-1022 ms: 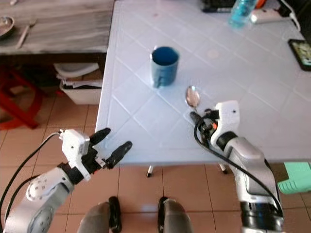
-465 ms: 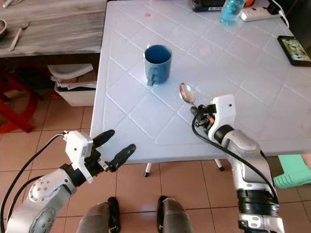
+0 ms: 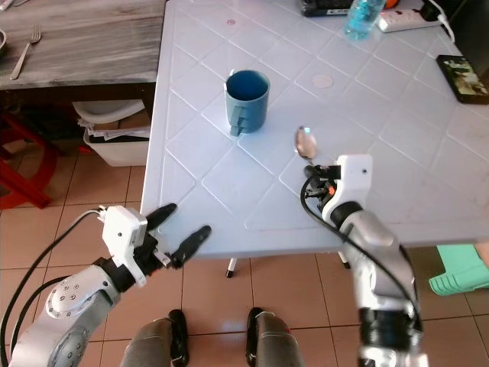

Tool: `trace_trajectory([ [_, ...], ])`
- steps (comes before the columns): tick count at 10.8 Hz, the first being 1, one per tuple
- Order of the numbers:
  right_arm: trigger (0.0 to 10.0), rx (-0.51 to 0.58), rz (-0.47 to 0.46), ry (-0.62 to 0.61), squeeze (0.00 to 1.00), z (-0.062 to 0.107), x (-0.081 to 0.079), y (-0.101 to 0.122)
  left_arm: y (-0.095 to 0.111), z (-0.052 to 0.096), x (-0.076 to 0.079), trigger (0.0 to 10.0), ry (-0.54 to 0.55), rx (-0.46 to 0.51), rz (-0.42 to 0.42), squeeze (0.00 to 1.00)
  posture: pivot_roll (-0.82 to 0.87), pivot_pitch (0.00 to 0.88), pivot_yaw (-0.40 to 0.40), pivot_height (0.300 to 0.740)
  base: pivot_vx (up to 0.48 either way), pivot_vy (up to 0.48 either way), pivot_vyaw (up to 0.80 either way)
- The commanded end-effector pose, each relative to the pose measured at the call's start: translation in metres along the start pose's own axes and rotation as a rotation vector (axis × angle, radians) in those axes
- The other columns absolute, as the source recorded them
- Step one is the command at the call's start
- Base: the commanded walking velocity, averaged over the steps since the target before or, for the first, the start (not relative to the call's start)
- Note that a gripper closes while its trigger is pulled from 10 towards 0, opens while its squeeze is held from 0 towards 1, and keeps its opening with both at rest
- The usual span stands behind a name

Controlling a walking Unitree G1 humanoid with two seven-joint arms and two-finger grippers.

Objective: Setting the table

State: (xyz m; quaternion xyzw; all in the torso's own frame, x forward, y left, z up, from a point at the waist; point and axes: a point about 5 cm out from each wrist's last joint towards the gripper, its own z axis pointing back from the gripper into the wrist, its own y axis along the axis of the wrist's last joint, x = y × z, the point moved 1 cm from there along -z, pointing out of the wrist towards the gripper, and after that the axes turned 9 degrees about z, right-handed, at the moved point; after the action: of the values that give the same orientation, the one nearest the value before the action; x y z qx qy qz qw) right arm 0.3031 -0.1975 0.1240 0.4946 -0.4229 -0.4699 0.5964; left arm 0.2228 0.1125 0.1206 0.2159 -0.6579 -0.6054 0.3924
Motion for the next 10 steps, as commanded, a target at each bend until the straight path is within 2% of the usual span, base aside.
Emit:
trace_trajectory([
  [1,0.0,-0.187,-0.057,-0.035,0.00,0.009,-0.003,-0.047,0.000,0.001,-0.003,10.0,0.032,0.002,-0.019,0.00,-0.02,0.265,0.018,0.740,0.000,0.000,0.00],
  [3,0.0,-0.077,-0.091,-0.120,0.00,0.012,-0.012,-0.035,0.003,-0.002,-0.015,10.0,0.146,0.034,-0.058,0.00,-0.02,0.263,0.016,0.740,0.000,0.000,0.00],
  [4,0.0,-0.030,-0.092,-0.148,0.00,0.014,-0.016,-0.026,0.009,-0.004,-0.028,10.0,0.257,0.072,-0.078,0.00,-0.02,0.260,0.016,0.740,0.000,0.000,0.00],
  [5,0.0,0.017,-0.045,-0.175,0.00,0.017,-0.017,-0.017,0.011,-0.004,-0.033,10.0,0.321,0.100,-0.091,0.00,-0.02,0.257,0.017,0.740,0.000,0.000,0.00],
  [7,0.0,0.066,-0.053,-0.223,0.00,0.024,-0.019,-0.010,0.011,-0.004,-0.035,10.0,0.380,0.126,-0.066,0.00,-0.02,0.251,0.015,0.740,0.000,0.364,0.00],
  [8,3.7,0.046,-0.087,-0.217,0.00,0.028,-0.025,-0.015,0.011,-0.005,-0.036,10.0,0.393,0.133,-0.068,0.00,-0.03,0.249,0.011,0.740,0.000,0.480,0.00],
  [9,10.0,0.028,-0.093,-0.203,0.00,0.030,-0.029,-0.018,0.011,-0.006,-0.037,10.0,0.400,0.136,-0.067,0.00,-0.03,0.249,0.011,0.740,0.000,0.480,0.00],
  [10,10.0,-0.003,-0.085,-0.196,0.00,0.031,-0.032,-0.022,0.011,-0.007,-0.038,10.0,0.414,0.143,-0.068,0.00,-0.03,0.248,0.007,0.740,0.000,0.480,0.00],
])
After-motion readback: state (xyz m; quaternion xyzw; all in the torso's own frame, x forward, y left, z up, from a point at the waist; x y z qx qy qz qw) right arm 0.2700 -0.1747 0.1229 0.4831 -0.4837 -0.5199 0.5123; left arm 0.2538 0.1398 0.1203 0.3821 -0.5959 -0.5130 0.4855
